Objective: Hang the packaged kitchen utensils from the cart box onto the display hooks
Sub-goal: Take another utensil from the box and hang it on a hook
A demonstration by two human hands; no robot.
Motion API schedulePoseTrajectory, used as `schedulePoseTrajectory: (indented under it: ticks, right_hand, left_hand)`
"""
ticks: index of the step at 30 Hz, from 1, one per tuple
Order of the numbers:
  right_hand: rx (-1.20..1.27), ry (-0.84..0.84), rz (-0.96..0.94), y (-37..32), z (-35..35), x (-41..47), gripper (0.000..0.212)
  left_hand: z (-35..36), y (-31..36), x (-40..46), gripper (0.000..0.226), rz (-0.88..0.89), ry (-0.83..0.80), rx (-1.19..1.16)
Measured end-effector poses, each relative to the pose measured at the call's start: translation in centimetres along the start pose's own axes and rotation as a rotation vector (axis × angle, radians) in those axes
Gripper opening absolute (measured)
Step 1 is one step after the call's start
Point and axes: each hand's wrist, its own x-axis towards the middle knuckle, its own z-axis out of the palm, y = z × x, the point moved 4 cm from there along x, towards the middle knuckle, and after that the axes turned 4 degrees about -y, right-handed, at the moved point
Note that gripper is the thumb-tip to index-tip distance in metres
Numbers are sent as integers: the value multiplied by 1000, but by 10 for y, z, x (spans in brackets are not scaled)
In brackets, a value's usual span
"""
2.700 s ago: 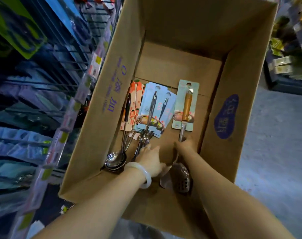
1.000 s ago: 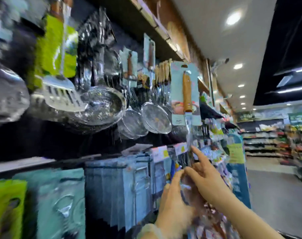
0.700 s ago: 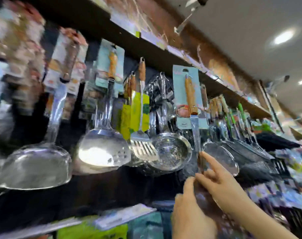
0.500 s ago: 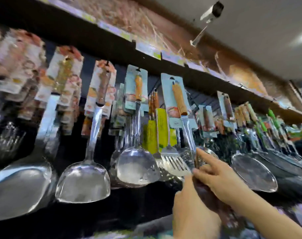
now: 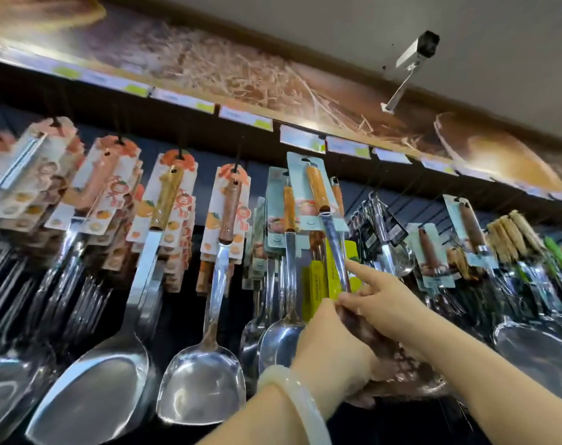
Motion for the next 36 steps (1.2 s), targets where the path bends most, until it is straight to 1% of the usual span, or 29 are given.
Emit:
schedulePoseTrajectory:
  ticks: [1, 2, 4, 5, 8, 12, 13, 15, 17, 19, 22, 23, 26, 28, 31, 33, 34, 36]
  right_hand:
    - [13, -1, -7, -4, 3, 5, 59]
    - [24, -3, -15, -7, 5, 10, 59]
    - [36, -9, -25, -13, 10, 19, 58]
    - [44, -11, -25, -16, 12, 22, 58]
    - [50, -25, -27, -20, 21, 33, 56]
    - [28, -40, -41, -17, 32, 32, 50]
    - [13, -55, -42, -15, 36, 30, 50]
    - [4, -89, -33, -9, 44, 27, 51]
    - [4, -94, -20, -1, 50, 28, 51]
    - [4, -86, -4, 9, 58, 34, 57]
    - [12, -95, 10, 24, 72, 46, 63]
    - [12, -96, 12, 28, 76, 49, 63]
    - [47, -104, 31, 37, 86, 57, 63]
    - [51, -101, 46, 41, 91, 61, 63]
    - [-3, -98, 63, 46, 95, 65, 62]
    - [-66, -107, 62, 42, 93, 61, 61]
    - [-129, -110, 64, 39, 91, 58, 61]
    - [-336, -114, 46, 30, 82, 47, 61]
  left_hand:
    - [-7, 7, -2, 55, 10, 24, -30]
    - [-21, 13, -2, 56, -8, 71, 3]
    - [-31, 18, 1, 65, -19, 98, 89]
    - [-35, 19, 2, 71, -35, 120, 91]
    - [-52, 19, 9, 79, -72, 121, 102]
    - [-57, 5, 7, 89, -85, 107, 127]
    - [-56, 0, 6, 88, -87, 83, 105]
    - [-56, -7, 3, 78, -110, 51, 89]
    - [-58, -14, 1, 79, -129, 53, 139]
    - [-59, -19, 0, 79, -142, 63, 171]
    - [-62, -28, 1, 64, -175, 92, 295]
    - [-64, -30, 2, 62, -177, 89, 339]
    - [-71, -36, 10, 75, -216, 78, 428]
    - [-72, -40, 14, 78, -249, 93, 444]
    - [-71, -50, 19, 78, -257, 91, 451]
    - [-70, -58, 23, 79, -268, 98, 515]
    - [-69, -59, 22, 77, -274, 108, 547]
    - [-66, -50, 16, 75, -268, 165, 630]
